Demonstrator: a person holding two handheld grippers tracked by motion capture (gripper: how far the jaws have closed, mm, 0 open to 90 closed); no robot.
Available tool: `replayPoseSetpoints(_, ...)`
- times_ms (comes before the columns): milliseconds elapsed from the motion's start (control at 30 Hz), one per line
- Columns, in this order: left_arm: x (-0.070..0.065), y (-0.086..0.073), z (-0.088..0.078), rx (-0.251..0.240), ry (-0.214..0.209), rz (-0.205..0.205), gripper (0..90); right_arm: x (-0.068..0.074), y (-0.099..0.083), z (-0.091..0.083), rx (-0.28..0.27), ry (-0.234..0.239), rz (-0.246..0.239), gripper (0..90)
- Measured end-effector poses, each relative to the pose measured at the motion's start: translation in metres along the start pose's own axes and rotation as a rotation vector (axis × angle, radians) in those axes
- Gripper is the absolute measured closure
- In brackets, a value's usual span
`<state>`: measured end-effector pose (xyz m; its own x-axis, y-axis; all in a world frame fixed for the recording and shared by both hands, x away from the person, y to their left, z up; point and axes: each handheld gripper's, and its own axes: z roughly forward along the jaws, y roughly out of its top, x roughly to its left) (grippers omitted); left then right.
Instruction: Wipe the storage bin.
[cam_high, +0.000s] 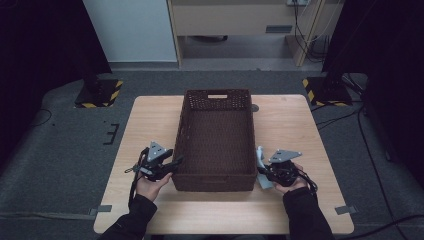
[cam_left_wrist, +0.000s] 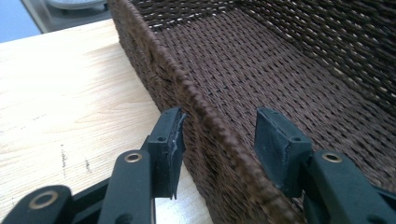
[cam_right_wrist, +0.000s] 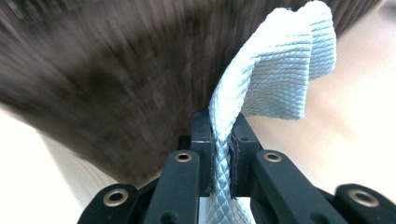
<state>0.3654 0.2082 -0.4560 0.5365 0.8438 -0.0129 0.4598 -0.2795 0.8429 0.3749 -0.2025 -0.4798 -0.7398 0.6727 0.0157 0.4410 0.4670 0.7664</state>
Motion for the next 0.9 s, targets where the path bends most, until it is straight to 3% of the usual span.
replayPoseSetpoints(67,0.000,0.000,0.000,0.003,-0.008,-0.001,54.7,0.003,0.007,-0.015,-0.071,0.003,-0.012,83.8)
replayPoseSetpoints(133,0.000,0.000,0.001,0.003,-0.017,-0.007,58.8,0.008,0.010,-0.026,-0.107,0.012,-0.023,83.9)
replayPoseSetpoints(200,-0.001,0.000,0.001,0.005,-0.009,-0.015,60.3,0.012,0.008,-0.029,-0.101,0.014,-0.037,83.9)
replayPoseSetpoints(367,-0.003,0.001,0.001,0.008,0.007,-0.028,64.0,0.018,-0.007,-0.013,0.008,0.031,-0.029,83.9)
replayPoseSetpoints(600,-0.004,0.002,0.002,0.012,0.020,-0.038,66.4,0.018,-0.019,0.009,0.112,0.029,-0.022,83.8)
replayPoseSetpoints(733,-0.005,0.002,0.002,0.010,0.036,-0.054,68.0,0.017,-0.013,-0.002,0.064,0.024,-0.018,83.8)
replayPoseSetpoints(900,-0.006,0.005,0.004,0.013,0.062,-0.060,69.2,0.020,0.007,-0.032,-0.091,0.017,-0.046,83.8)
